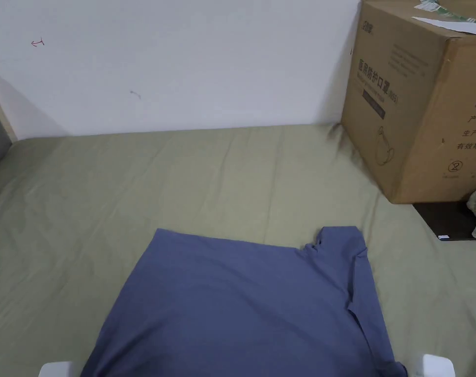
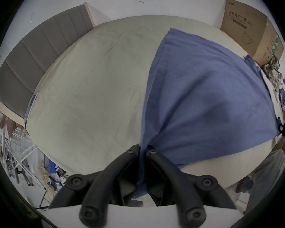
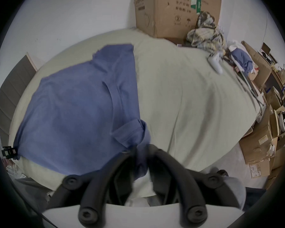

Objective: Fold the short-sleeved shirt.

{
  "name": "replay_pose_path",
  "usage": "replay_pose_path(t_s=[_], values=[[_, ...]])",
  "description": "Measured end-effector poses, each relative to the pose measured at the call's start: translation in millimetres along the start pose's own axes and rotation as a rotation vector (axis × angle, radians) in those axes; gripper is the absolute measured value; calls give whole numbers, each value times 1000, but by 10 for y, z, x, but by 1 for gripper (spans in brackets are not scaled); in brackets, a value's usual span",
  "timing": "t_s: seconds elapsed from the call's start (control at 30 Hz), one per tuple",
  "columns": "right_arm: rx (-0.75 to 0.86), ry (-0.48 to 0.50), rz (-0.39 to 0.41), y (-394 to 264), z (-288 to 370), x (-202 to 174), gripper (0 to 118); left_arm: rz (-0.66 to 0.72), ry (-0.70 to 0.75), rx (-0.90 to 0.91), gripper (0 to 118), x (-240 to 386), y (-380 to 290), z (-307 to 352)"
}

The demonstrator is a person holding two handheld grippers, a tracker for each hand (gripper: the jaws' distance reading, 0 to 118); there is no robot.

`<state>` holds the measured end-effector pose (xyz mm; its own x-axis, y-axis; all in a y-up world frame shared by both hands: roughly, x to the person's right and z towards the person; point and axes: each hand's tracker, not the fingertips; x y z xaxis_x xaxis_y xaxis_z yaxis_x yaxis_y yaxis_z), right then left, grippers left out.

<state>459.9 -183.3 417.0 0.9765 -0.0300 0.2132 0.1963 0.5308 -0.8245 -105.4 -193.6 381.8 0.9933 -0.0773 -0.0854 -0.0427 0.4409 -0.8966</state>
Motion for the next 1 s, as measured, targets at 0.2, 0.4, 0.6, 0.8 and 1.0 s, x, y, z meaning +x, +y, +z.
replay_pose_path(t_s=[0.2,0.4,0.6,0.8,1.0], values=[[276,33,12,513,570,-39,101,119,-189,224,106,183,418,695],[590,31,62,964,1425,-349,100,100,-232,626,109,510,900,1548],[749,-3,68,1065,1802,-565,93,54,-122,900,109,830,1064,1962],[826,-41,128,1046,1868,-692,0,1,-131,921,0,1043,1055,1955],[821,-57,150,1128,1760,-705,0,-44,-153,836,0,1079,1140,1775]])
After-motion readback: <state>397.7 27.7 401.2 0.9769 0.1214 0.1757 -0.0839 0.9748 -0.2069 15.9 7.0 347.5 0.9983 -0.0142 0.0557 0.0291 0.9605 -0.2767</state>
